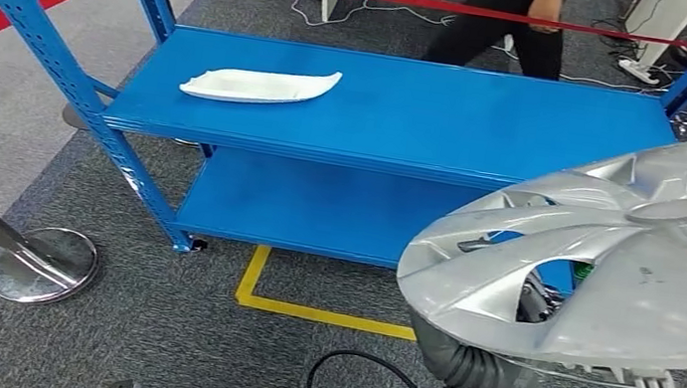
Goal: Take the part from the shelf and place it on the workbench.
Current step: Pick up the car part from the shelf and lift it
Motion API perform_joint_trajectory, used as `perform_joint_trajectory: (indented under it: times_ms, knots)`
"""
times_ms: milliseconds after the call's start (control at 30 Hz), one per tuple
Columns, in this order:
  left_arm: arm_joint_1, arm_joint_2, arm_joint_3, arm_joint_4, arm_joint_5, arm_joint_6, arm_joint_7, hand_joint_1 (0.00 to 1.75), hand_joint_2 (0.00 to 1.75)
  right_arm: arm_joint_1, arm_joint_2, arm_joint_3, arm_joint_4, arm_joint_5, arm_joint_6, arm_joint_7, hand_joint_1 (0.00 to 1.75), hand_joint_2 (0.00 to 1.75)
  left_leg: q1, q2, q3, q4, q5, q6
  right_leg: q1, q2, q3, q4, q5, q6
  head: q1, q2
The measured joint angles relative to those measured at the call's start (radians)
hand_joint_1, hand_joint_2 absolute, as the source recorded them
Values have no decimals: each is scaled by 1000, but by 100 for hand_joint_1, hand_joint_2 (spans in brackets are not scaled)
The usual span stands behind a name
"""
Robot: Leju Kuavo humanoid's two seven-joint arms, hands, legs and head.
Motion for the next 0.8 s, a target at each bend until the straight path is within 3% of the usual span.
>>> perform_joint_trajectory:
  times_ms: [67, 167, 200, 233, 267, 333, 400, 433, 500, 533, 567, 600, 667, 700, 733, 767, 800]
  knots:
    - [0, 1, 0, 0, 0, 0, 0, 0, 175, -1, 0, 0, 0, 0, -1, 0, 175, 175, 1, 0, -21, 40, -43, -11, -2, -2, -15, 0, 14, -19, -4, 0]
    - [0, 2, 0, 0, 2, 1, -3, 0, 175, -2, 0, 0, 0, -2, -4, 0, 175, 175, 3, 0, -80, 232, -174, -22, -1, -6, -44, 0, 38, -35, -9, 0]
    - [0, 3, 0, 0, 3, 0, -4, 0, 175, -2, 0, 0, 0, -4, -5, -1, 175, 175, 4, 0, -90, 284, -193, -22, 1, -6, -55, 0, 46, -35, -10, 0]
    - [0, 3, 0, 0, 5, 0, -5, 0, 175, -2, 0, 1, 0, -6, -7, -1, 175, 175, 4, 0, -84, 303, -189, -21, 2, -7, -65, 0, 54, -35, -10, 0]
    - [-1, 3, 0, 0, 6, 0, -6, 0, 175, -2, 0, 1, 0, -9, -8, -2, 175, 175, 3, 0, -62, 286, -167, -17, 4, -6, -75, 0, 62, -35, -10, 0]
    - [-2, 3, 0, 0, 6, -1, -8, 0, 175, -2, 0, 1, 0, -15, -12, -3, 175, 175, 1, 0, 30, 168, -118, -5, 7, -5, -92, 1, 79, -32, -10, 0]
    - [-7, 3, 0, 0, 7, -2, -10, 0, 175, -2, 0, 1, 0, -21, -14, -3, 175, 175, -3, -1, 118, 34, -112, 6, 10, -5, -106, 1, 96, -26, -9, 0]
    - [-8, 3, 0, 0, 7, -2, -11, 0, 175, -2, 0, 1, 0, -24, -15, -3, 175, 175, -6, -2, 138, -3, -117, 9, 10, -6, -112, 1, 106, -21, -9, 0]
    - [-8, 2, 0, 0, 8, -3, -12, 0, 175, 0, 0, 1, 0, -31, -15, -3, 175, 175, -8, -1, 132, -25, -108, 15, 7, -7, -125, -2, 123, -10, -9, 0]
    - [-6, 2, 1, 0, 8, -3, -12, 0, 175, 2, 0, 1, 0, -33, -15, -3, 175, 175, -8, 0, 123, -27, -98, 20, 5, -6, -133, 3, 116, -5, -11, 0]
    - [-3, 2, 1, 0, 8, -3, -12, 0, 175, 6, 0, 1, 0, -34, -16, -3, 175, 175, -7, 2, 114, -29, -86, 27, 3, -6, -144, 25, 88, 1, -11, 0]
    - [-2, 2, 2, 0, 8, -3, -12, 0, 175, 9, 0, 1, 0, -35, -17, -3, 175, 175, -5, 3, 103, -30, -75, 32, 3, -5, -158, 69, 42, 5, -10, 0]
    - [-2, 2, 2, 0, 7, -3, -12, 0, 175, 14, 0, 1, 0, -37, -19, -3, 175, 175, -5, 4, 78, -29, -52, 37, 2, -6, -188, 205, -59, 14, -6, 0]
    - [-2, 1, 2, 0, 6, -3, -12, 0, 175, 17, 0, 1, 0, -39, -19, -3, 175, 175, -5, 4, 64, -29, -41, 38, 2, -6, -194, 263, -83, 17, -5, 0]
    - [-2, 1, 2, 0, 5, -2, -12, 0, 175, 20, 0, 1, 0, -43, -20, -4, 175, 175, -5, 4, 50, -28, -30, 37, 2, -6, -188, 293, -83, 19, -5, 0]
    - [-2, 1, 2, 0, 4, -2, -12, 0, 175, 23, 0, 1, 0, -46, -21, -4, 175, 175, -5, 4, 35, -26, -19, 35, 1, -6, -166, 290, -63, 20, -5, 0]
    - [-2, 1, 2, 0, 2, -1, -12, 0, 175, 25, 0, 1, 0, -50, -21, -4, 175, 175, -4, 4, 20, -24, -8, 32, 1, -6, -125, 250, -36, 21, -5, 0]
